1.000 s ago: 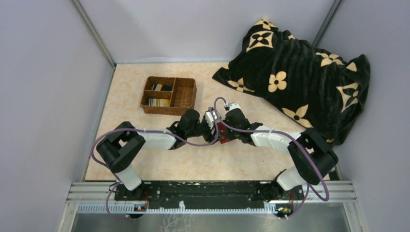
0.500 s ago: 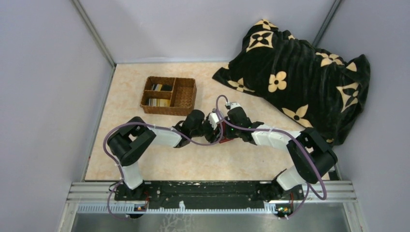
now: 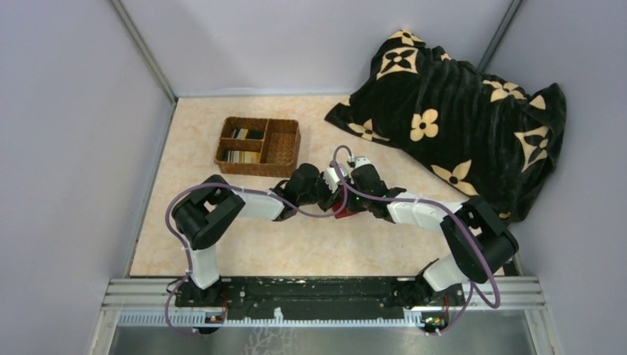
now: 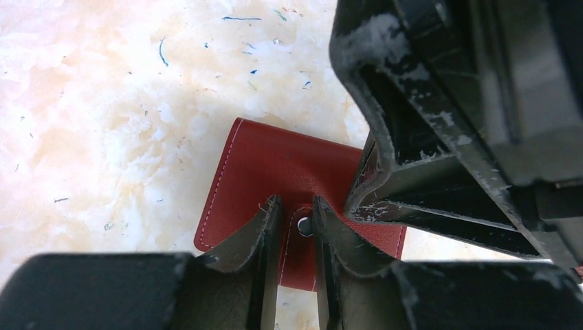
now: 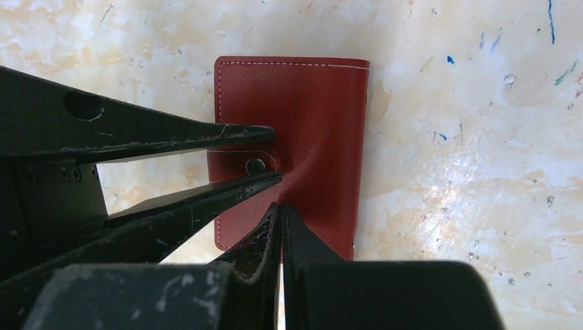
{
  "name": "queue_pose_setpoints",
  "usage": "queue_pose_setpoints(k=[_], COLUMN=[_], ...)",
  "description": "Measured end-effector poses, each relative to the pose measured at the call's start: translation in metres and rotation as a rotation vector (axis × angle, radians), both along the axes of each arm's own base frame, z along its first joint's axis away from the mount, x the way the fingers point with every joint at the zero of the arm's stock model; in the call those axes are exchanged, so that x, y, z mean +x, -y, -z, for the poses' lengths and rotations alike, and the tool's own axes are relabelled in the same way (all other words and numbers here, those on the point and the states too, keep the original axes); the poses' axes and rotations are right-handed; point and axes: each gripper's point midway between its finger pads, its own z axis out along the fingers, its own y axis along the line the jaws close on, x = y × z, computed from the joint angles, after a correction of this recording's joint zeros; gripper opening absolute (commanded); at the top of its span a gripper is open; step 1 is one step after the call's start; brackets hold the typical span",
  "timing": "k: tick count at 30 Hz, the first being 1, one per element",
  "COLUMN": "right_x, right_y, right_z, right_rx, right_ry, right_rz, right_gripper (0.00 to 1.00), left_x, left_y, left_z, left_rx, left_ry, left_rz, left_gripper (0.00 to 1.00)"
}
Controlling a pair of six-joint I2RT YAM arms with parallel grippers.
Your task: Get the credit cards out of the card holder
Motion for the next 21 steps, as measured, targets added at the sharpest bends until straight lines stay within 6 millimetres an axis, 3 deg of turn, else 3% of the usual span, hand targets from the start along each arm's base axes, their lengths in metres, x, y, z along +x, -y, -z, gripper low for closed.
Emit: queue_pose_setpoints(k=[1, 2, 4, 8, 11, 17, 21], right_x=[0.0, 0.0, 0.0, -0.002, -0.003, -0.002, -0.003], right_y=[0.0, 0.001, 0.001, 0.002, 0.003, 0.007, 0.009], right_z=[0.0, 0.0, 0.001, 0.0, 0.001, 0.001, 0.0], right_rx=[0.0, 0.001, 0.004, 0.005, 0.007, 0.005, 0.011], right_ry=[-0.001, -0.001, -0.001, -0.007, -0.014, -0.023, -0.032], right_rz=[0.0, 0.001, 0.002, -0.001, -0.002, 0.007, 0.008], right_gripper=[0.0, 0.0, 0.0, 0.0, 0.0, 0.0, 0.0], left_x=[0.0, 0.0, -0.001, 0.004, 0.005, 0.01, 0.014], left_y=[0.0, 0.0, 0.0, -0.004, -0.006, 0.005, 0.012], left_z=[0.0, 0.001, 0.0, 0.001, 0.003, 0.006, 0.0], left_rx=[0.002, 0.003, 0.002, 0.007, 0.019, 0.069, 0.062], left_ry=[0.0, -0.001, -0.002, 0.005, 0.003, -0.001, 0.032], left_rz=[0.001, 0.002, 0.006, -0.007, -0.007, 0.047, 0.077], left_gripper=[0.3, 0.37, 0.67, 0.81, 0.84, 0.57, 0.27])
